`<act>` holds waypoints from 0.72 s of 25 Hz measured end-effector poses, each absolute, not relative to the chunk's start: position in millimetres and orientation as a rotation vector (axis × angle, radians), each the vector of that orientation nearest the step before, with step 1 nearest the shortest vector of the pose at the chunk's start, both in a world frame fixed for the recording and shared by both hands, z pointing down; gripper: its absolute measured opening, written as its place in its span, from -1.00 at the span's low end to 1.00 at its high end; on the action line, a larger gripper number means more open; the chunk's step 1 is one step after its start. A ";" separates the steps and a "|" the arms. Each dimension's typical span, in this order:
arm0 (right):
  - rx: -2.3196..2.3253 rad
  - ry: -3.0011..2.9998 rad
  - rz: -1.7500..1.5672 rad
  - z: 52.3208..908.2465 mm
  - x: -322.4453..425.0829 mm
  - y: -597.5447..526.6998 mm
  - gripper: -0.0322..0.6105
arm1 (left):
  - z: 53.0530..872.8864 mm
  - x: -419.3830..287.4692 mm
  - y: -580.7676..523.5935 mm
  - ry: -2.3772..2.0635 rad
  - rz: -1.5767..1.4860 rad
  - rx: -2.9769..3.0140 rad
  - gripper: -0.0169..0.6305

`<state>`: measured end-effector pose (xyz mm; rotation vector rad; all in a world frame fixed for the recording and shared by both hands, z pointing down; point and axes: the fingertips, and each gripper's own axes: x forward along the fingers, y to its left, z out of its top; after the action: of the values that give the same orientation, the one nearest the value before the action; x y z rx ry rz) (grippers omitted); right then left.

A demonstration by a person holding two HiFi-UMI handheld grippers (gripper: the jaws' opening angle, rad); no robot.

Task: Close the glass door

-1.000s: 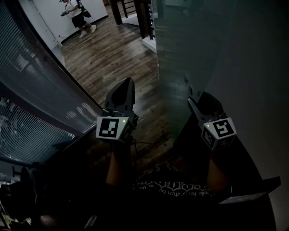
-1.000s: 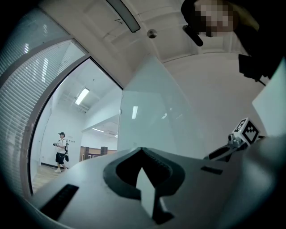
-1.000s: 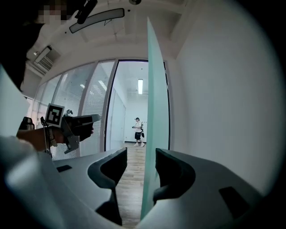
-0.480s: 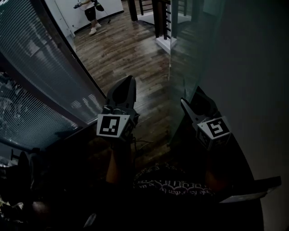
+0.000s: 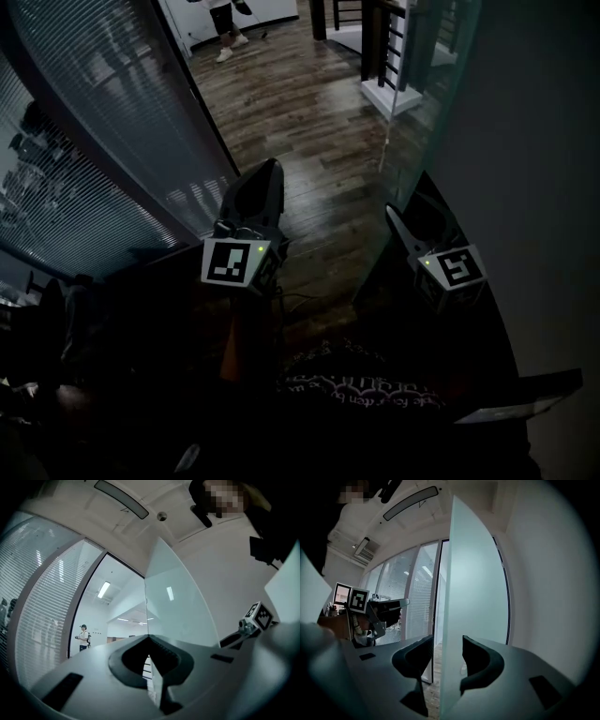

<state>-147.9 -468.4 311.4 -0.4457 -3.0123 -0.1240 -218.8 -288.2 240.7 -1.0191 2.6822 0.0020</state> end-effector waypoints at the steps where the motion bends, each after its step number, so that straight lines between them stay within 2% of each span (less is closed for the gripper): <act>1: -0.448 -3.013 -0.124 309.7 -151.5 -462.0 -0.30 | 239.7 -220.6 -279.5 2.687 0.003 -1.010 -0.94; 18: -0.483 -3.007 -0.106 317.5 -201.4 -411.4 -0.30 | 245.2 -242.8 -202.4 2.735 -0.007 -0.887 -0.94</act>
<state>-201.4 -411.4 317.5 -0.4835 -3.0071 -0.1064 -242.8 -202.4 245.2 -0.8866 2.7353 -0.0069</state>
